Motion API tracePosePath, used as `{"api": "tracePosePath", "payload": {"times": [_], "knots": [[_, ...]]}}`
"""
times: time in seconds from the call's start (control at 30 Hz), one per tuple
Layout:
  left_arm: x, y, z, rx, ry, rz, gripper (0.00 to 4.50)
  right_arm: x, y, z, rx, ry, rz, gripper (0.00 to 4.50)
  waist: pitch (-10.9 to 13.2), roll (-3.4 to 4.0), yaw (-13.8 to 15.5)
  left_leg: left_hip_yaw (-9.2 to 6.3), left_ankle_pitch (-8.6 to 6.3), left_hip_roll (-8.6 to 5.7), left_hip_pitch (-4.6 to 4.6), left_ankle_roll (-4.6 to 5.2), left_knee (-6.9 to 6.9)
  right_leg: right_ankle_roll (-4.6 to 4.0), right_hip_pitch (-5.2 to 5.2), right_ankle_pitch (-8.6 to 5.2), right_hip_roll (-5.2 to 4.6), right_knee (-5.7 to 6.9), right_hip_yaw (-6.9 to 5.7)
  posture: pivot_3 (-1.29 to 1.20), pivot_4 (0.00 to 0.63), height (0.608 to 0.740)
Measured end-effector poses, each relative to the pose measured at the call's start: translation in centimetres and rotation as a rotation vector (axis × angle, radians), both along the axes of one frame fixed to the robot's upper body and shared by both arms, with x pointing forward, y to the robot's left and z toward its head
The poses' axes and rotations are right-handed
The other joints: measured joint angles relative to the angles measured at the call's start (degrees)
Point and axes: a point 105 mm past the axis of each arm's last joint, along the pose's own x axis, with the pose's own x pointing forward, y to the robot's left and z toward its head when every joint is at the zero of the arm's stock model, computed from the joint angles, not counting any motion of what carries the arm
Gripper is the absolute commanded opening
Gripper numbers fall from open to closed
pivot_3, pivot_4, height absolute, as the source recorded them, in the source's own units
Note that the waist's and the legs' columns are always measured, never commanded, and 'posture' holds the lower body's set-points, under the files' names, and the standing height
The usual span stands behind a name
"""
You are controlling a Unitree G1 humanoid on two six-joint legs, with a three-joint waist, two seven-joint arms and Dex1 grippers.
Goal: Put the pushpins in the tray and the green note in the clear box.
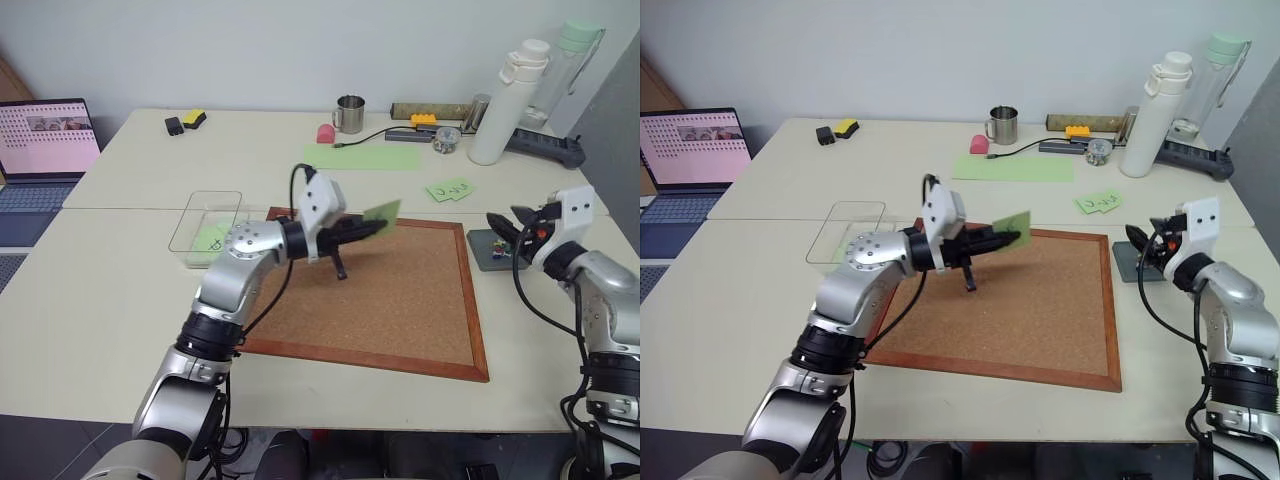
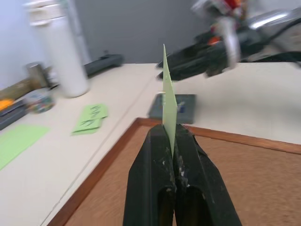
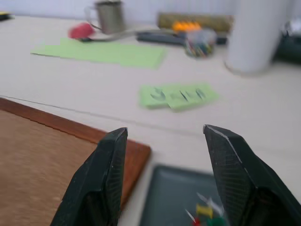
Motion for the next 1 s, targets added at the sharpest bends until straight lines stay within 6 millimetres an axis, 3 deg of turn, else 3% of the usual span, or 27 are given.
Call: {"api": "tracePosePath", "payload": {"times": [0.13, 0.23, 0.33, 0.53, 0.63, 0.9, 1.0], "knots": [[1.3, 5.1, 1.8, -0.029, -0.005, 0.249, 0.00, -3.1, 5.1, 2.2, 0.040, 0.045, 0.327, 2.68, 0.05, 0.04, -0.09, -0.07, 0.00, 0.01, -0.02, 0.00, 0.00, 0.00, -0.02, 0.00, 0.00, -0.01, 0.00, 0.00, 0.150, 0.740], [2.3, 11.5, 1.1, -0.028, 0.025, 0.587, 0.00, -6.1, 8.2, 3.4, 0.053, 0.100, 0.558, 2.68, 0.05, 0.04, -0.17, -0.20, -0.03, 0.01, -0.02, 0.05, -0.02, 0.00, -0.01, 0.00, 0.00, -0.02, -0.06, 0.00, 0.150, 0.740], [2.3, 17.0, 0.7, -0.078, 0.059, 0.876, 0.00, -7.5, 10.0, 3.8, 0.081, 0.136, 0.679, 2.68, 0.16, -0.17, 0.21, -0.30, -0.03, -0.03, -0.07, 0.05, 0.06, 0.03, 0.02, 0.02, -0.03, 0.00, -0.15, 0.00, 0.150, 0.740], [1.8, 22.7, 1.4, -0.027, 0.004, 1.190, 0.00, -8.1, 12.0, 5.1, 0.107, 0.124, 0.791, 2.68, 0.19, -0.24, 0.69, -0.30, -0.02, -0.09, -0.08, 0.02, 0.08, 0.08, 0.05, 0.05, -0.08, -0.08, -0.18, 0.00, 0.150, 0.740], [1.9, 23.3, -0.1, 0.007, 0.043, 1.218, 0.00, -8.0, 12.4, 4.6, 0.101, 0.146, 0.804, 2.68, 0.20, -0.23, 0.69, -0.30, -0.01, -0.08, -0.08, 0.02, 0.05, 0.07, 0.03, 0.05, -0.09, -0.06, -0.19, 0.00, 0.150, 0.740], [3.8, 20.9, -4.2, 0.104, 0.114, 1.107, 0.00, -7.4, 12.3, 4.2, 0.092, 0.154, 0.780, 2.68, 0.22, -0.27, 0.46, -0.28, 0.01, -0.06, -0.11, -0.02, 0.03, 0.07, -0.03, 0.05, -0.06, -0.05, -0.17, 0.00, 0.150, 0.740], [4.2, 20.7, -5.2, 0.147, 0.113, 1.090, 0.50, -7.3, 12.2, 4.2, 0.088, 0.152, 0.767, 2.75, 0.22, -0.27, 0.43, -0.27, 0.00, -0.06, -0.11, 0.00, 0.04, 0.07, -0.03, 0.05, -0.06, -0.05, -0.16, 0.00, 0.150, 0.740]]}}
